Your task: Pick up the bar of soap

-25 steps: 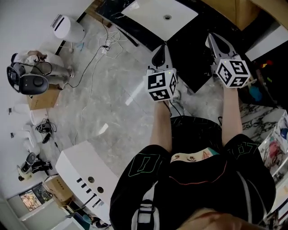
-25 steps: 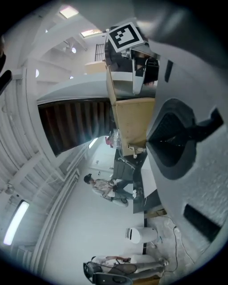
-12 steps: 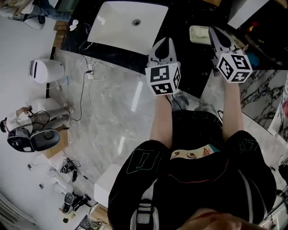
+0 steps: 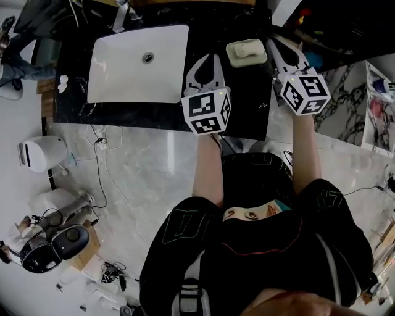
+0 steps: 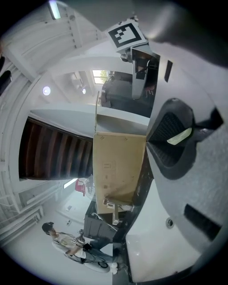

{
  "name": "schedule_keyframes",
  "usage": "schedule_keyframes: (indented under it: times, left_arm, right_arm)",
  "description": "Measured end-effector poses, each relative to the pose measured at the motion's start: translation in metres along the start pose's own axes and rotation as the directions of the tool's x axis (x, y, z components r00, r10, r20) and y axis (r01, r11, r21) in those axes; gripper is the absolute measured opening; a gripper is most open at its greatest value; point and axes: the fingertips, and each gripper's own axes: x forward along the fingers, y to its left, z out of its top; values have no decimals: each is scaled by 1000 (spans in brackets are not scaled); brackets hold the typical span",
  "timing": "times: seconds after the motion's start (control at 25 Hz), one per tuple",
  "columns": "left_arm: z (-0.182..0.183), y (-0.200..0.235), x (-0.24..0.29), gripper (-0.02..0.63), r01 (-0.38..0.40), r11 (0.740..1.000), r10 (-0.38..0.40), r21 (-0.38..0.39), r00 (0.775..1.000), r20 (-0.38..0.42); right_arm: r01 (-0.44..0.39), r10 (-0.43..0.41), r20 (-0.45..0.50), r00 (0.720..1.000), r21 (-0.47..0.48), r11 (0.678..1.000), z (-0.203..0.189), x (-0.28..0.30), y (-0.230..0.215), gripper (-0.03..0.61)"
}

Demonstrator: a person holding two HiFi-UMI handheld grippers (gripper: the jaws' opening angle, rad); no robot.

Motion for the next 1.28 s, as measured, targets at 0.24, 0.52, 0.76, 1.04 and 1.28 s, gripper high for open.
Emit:
schedule_keyframes:
  times: [0.24,0.52,0.76,1.04,1.28]
  left_arm:
    - [-3,-1,6,8,44,998,-44,-43,999,6]
    - [3,8,15,8,27,997,-25,-77,999,25]
    - [-1,23,19,8,3,993,1,-119,1000,29]
    - [-4,34,19,8,-45,990,49,-133,998,27]
    - [-7,44,17,8,-67,991,70,-119,997,17]
  right_arm:
    - [-44,33,-81,996,-139,989,4,4,2,6]
    - [-307,192,-313,930,-375,875,-3,30,13,37]
    - [-529,254,-546,799,-436,728,-37,43,30,76]
    - [-717,224,-758,613,-413,562,-78,47,32,124]
    - [-819,134,-876,463,-366,442,-107,50,28,167]
